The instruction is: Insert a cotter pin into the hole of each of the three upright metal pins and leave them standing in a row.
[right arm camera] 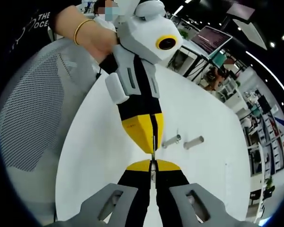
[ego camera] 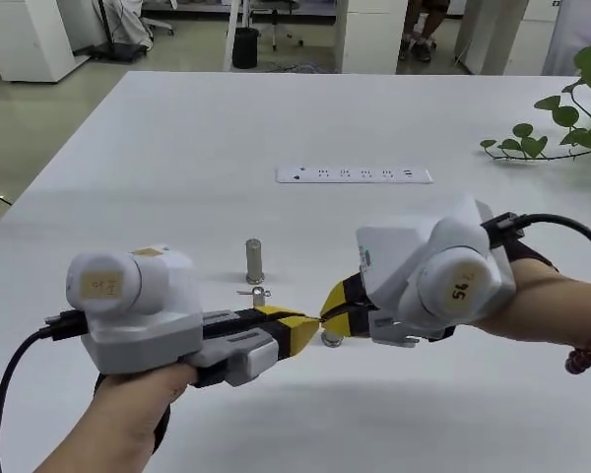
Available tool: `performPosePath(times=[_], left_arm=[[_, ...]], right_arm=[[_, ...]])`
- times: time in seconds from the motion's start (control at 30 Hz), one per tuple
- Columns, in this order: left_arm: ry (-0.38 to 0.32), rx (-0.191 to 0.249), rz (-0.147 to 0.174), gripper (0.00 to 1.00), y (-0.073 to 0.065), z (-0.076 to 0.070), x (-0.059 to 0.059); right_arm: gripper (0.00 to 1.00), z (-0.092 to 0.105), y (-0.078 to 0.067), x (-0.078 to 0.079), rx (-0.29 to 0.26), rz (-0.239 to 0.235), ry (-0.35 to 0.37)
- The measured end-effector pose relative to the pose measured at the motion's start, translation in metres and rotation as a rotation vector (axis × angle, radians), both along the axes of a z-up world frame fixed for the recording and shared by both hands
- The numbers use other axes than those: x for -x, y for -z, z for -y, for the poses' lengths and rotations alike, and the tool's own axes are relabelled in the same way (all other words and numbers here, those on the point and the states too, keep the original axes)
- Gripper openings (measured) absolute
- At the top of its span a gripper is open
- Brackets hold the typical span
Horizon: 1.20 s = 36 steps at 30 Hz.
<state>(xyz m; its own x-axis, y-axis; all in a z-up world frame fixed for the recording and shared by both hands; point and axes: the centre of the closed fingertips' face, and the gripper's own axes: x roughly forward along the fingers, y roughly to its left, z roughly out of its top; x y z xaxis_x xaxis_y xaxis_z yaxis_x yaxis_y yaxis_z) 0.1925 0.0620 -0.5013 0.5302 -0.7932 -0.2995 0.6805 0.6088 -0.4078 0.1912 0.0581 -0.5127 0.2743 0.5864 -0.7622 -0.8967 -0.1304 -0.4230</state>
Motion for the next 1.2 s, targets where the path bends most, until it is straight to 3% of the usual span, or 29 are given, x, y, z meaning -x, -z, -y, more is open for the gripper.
performPosePath(times=[0.3, 0.53, 0.7, 0.87, 1.2], left_arm=[[0.008, 0.004, 0.001, 0.0, -0.0001, 0.0023, 0.0028], [0.027, -0.029, 0.065, 0.0, -0.0012, 0.0025, 0.0014], [0.043, -0.047, 0.077, 0.0, 0.0001, 0.0029, 0.0026], [0.063, -0.06, 0.1, 0.0, -0.0007, 0.0028, 0.0018], [0.097, -0.099, 0.148, 0.0, 0.0001, -0.0023, 0.0004]], right_arm=[[0.0, -0.0001, 0.0009, 0.001, 0.007, 0.006, -0.002], [0.0, -0.0006, 0.0006, 0.0001, -0.013, -0.005, 0.017], [0.0, 0.0004, 0.002, 0.0008, -0.023, -0.014, 0.027], [0.0, 0.0005, 0.0019, 0.0001, -0.067, -0.064, 0.072], [0.01, 0.0041, 0.0013, 0.0011, -0.193, -0.243, 0.189]])
